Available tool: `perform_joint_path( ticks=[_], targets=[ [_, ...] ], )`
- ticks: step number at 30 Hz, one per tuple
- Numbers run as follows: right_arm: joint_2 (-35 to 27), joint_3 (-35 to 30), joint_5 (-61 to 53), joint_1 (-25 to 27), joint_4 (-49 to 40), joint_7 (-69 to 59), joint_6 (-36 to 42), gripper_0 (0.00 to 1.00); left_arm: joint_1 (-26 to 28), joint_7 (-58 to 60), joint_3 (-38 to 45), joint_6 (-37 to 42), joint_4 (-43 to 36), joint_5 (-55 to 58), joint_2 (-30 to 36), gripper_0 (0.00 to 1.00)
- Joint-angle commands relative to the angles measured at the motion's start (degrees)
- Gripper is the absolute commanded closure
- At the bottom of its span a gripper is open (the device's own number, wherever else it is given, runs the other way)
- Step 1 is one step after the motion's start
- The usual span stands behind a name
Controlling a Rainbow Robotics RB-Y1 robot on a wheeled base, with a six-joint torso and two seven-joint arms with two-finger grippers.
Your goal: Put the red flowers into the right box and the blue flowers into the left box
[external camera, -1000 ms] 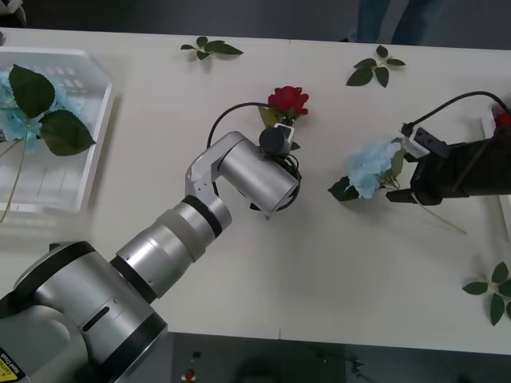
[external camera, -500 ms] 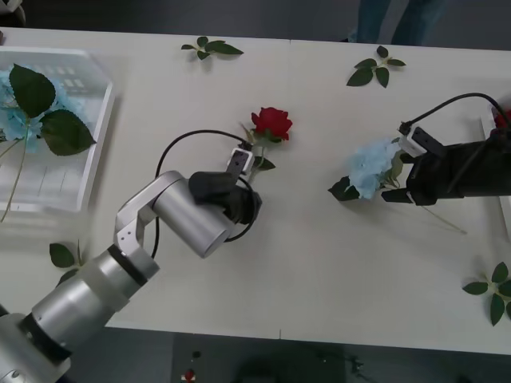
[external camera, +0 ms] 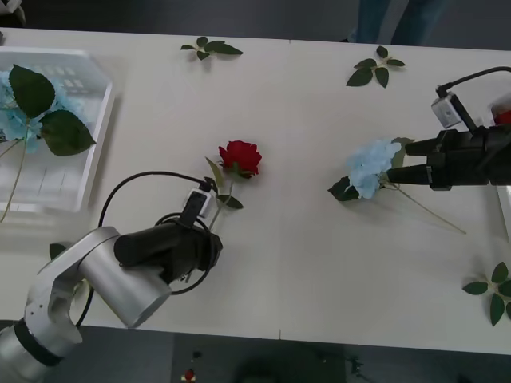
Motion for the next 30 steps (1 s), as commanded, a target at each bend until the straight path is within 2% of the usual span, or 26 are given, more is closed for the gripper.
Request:
perform_joint_path(
  ticks=[1, 2, 3, 5, 7, 14, 19, 28, 29, 30],
  targets=[
    [-0.80, -0.13, 7.06, -0.67, 0.21, -0.99, -2.10, 0.00, 0.44, -2.78, 1.18, -0.21, -4.03, -0.61, 1.25, 0.38],
    [-0.62, -0.13, 9.34, -0.58, 0.21, -0.99, -2.89, 0.00, 0.35, -2.78, 1.27, -0.39, -3.94, -0.61, 1.25, 0.26],
    [-0.18, -0.13, 10.93, -0.58, 0.30, -0.99, -3.33, 0.00, 0.26, -2.78, 1.35, -0.48, -3.94, -0.79, 1.25, 0.20],
    [0.43, -0.13, 13.74, -0.58, 0.65, -0.99, -4.03, 0.00, -0.36, -2.78, 1.44, -0.48, -3.94, -0.88, 1.07, 0.11],
    [1.31, -0.04, 16.29, -0.58, 1.44, -0.99, -4.73, 0.00, -1.15, -2.78, 1.70, -0.48, -3.94, -1.05, 0.89, 0.07],
    [5.97, 0.05, 25.60, -0.58, 5.58, -0.99, -5.70, 0.00, -7.30, -1.91, 2.32, 0.49, -1.22, 0.18, -1.48, 0.02],
    [9.04, 0.05, 30.70, -0.58, 8.48, -0.99, -6.14, 0.00, -13.80, -1.55, 2.32, 0.40, 6.61, 2.11, -5.79, 0.02],
    [12.56, 0.40, 34.74, -0.58, 12.08, -0.99, -8.34, 0.00, -22.06, -1.20, 2.32, 0.40, 19.35, 1.85, -12.20, 0.02],
    [12.65, 0.67, 34.74, -0.58, 12.17, -0.99, -8.60, 0.14, -22.33, -1.20, 2.32, 0.49, 19.96, 1.76, -12.64, 0.02],
    [12.65, 1.37, 34.74, -0.67, 12.26, -0.99, -9.66, 0.51, -23.12, -1.20, 2.32, 0.49, 21.11, 1.23, -13.26, 0.02]
  ],
)
